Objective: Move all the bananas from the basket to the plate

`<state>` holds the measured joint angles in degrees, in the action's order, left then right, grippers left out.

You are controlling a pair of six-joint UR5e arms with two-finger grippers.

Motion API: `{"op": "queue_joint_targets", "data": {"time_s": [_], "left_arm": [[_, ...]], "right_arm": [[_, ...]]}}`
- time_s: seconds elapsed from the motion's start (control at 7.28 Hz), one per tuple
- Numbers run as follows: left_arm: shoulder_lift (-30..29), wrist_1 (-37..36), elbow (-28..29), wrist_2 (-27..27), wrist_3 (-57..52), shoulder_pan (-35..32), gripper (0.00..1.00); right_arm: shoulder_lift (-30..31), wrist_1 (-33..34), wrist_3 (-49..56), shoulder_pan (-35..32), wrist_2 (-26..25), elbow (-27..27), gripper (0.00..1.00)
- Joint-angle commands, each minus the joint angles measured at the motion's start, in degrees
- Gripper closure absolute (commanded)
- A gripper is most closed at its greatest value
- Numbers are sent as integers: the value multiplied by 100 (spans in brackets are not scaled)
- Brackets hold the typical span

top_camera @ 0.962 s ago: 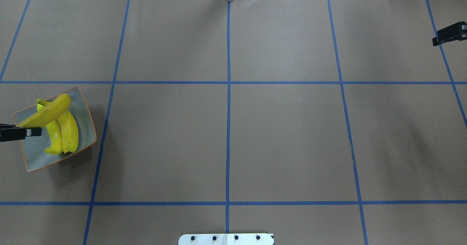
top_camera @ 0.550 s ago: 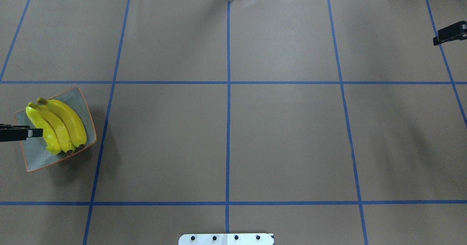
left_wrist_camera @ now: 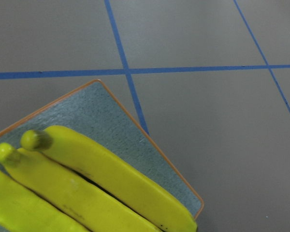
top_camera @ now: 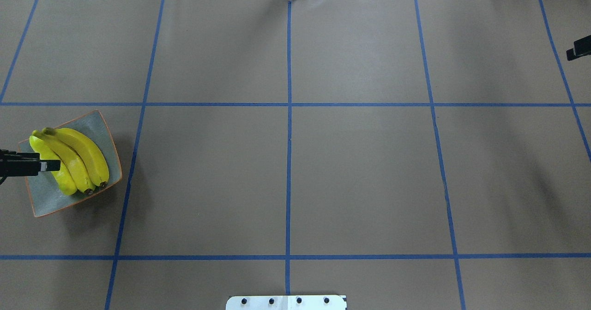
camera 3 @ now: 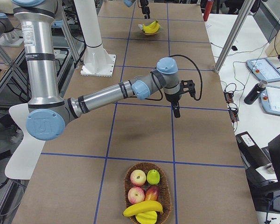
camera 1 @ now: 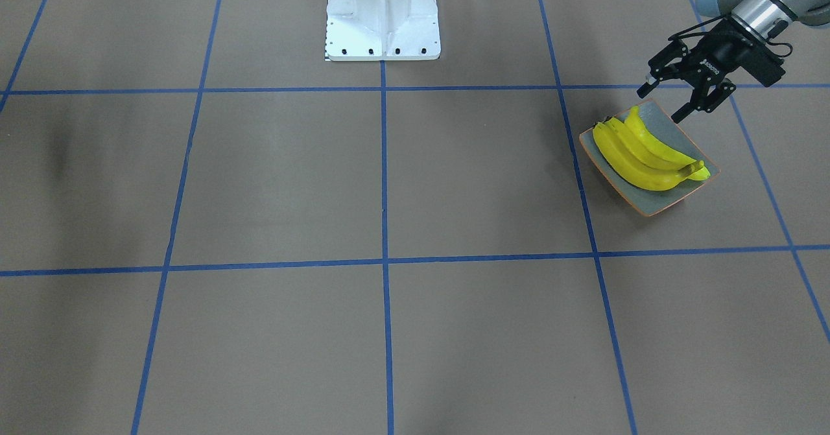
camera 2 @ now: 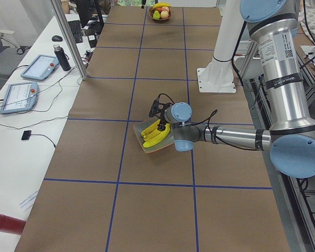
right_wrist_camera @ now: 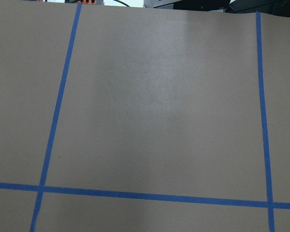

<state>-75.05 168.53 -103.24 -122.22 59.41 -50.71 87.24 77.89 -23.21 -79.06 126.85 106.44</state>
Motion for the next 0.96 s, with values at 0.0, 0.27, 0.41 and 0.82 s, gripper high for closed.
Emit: {"op": "queue_joint_targets", "data": {"time_s": [0.0, 0.27, 0.41, 0.82], "left_arm": [[-150, -4, 23, 5, 10, 8, 0], [-246, -4, 32, 49, 10, -1, 0], [-246, -4, 32, 49, 10, -1, 0], [-369, -4, 32, 58, 10, -1, 0]], "right_arm": [[415, 6, 1652, -922, 383, -480, 0], [557, -2, 3437, -1740, 603, -1489, 0], [593, -20, 4090, -2049, 743, -2051, 0], [541, -1260, 4396, -2131, 204, -3588, 0]]}}
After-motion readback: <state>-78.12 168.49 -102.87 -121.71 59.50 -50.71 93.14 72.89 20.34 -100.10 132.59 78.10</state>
